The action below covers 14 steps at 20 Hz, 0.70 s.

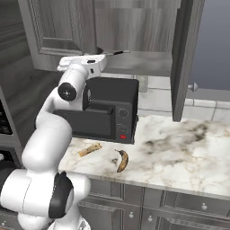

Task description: Pick the pan from the cabinet and place it on the stove. Then turn on the stove burner for the pan.

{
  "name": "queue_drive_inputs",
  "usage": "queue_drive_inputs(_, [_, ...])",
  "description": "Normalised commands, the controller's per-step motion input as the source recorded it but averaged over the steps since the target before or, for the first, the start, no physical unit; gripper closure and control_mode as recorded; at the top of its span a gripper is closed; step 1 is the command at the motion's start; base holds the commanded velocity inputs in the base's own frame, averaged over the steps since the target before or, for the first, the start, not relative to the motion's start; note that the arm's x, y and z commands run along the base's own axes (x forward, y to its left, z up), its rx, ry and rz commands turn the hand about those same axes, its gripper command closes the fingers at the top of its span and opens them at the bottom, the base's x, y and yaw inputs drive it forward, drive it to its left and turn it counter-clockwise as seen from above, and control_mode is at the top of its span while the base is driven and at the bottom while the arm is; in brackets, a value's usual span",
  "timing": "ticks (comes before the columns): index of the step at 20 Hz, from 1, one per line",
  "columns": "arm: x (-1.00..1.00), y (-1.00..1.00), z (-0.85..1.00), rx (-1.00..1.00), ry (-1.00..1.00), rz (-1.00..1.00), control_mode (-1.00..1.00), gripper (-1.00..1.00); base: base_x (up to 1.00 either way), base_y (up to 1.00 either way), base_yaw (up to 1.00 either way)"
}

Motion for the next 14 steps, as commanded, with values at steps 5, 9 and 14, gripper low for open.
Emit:
queue_drive_inputs(5, [-0.67, 0.18, 0.00, 0.00, 0.03, 0.00, -1.00, 1.00, 0.00, 0.00, 0.00])
queue_drive_inputs(9, [-0.69, 0.27, 0.00, 0.00, 0.08, 0.00, -1.00, 1.00, 0.00, 0.00, 0.00])
queue_drive_inputs(14, [-0.73, 0.20, 0.00, 0.00, 0.08, 0.00, -1.00, 1.00, 0.00, 0.00, 0.00])
